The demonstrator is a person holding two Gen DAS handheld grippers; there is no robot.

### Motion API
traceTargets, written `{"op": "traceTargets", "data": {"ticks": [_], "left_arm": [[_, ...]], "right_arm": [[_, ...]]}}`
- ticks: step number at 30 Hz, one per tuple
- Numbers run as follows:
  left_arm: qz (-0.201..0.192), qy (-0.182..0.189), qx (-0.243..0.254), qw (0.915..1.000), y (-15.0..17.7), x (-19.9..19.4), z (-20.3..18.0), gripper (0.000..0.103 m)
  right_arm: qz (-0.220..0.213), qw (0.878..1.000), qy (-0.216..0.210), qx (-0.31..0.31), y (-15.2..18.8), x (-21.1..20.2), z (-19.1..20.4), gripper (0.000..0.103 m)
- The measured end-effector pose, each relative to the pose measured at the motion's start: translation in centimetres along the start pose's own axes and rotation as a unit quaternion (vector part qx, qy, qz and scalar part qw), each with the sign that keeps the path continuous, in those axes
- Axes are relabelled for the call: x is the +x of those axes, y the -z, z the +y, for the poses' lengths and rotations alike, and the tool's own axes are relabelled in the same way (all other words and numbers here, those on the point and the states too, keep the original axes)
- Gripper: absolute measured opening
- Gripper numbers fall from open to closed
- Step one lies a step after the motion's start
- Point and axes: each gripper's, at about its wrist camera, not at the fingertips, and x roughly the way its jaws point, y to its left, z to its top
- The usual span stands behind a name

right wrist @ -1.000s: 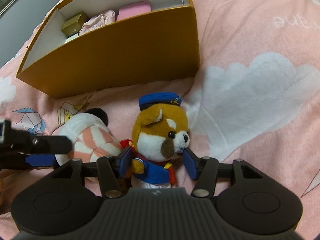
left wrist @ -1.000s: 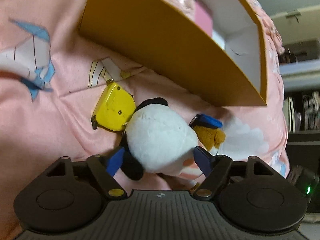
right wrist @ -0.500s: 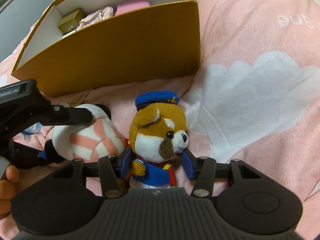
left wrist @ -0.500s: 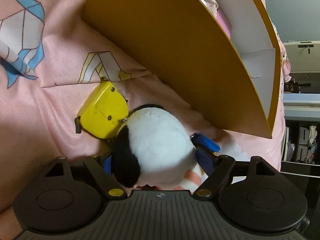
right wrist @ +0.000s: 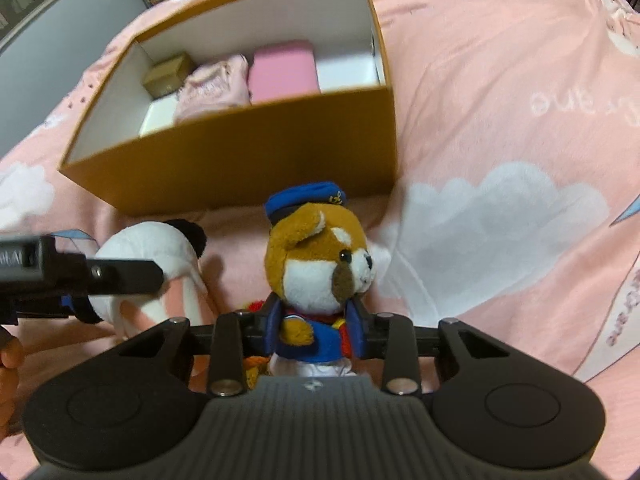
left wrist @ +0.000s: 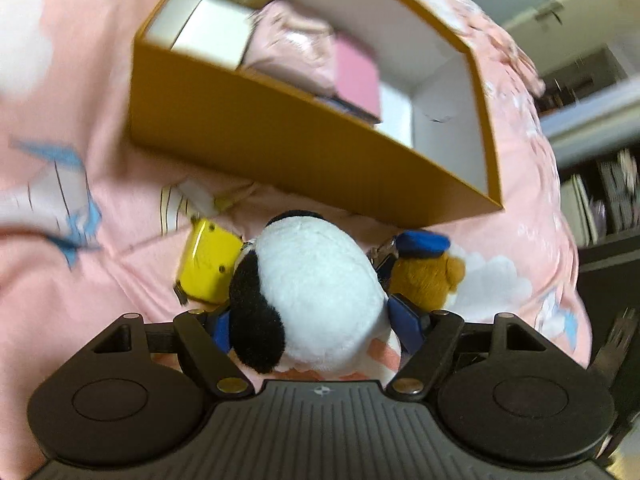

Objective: Organize objects
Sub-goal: 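Lift both plushes and carry them toward the orange box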

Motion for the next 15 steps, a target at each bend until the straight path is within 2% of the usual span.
{"op": "traceTargets", "data": {"ticks": [4,8,15], "left_arm": [[-0.011,-0.010,0.074,0.9971,0.3,-1.7,-1.6,0.087],[-0.028,-0.001,0.120,0.9924,0.2,-2.7,-4.3,0.087],[-0.066,0.025,0.159,0.9847,-1.0,-5.7,-6.2,0.087]], "right_arm": [[-0.015,1.000,-0.018,-0.008,-0.7,-1.9,0.3,0.035],[-0.039,0.998,-0.037,-0.019,-1.6,-4.4,0.7,0.035],[-0.089,0.993,-0.074,-0.033,-3.7,-9.0,1.4,0.035]]}}
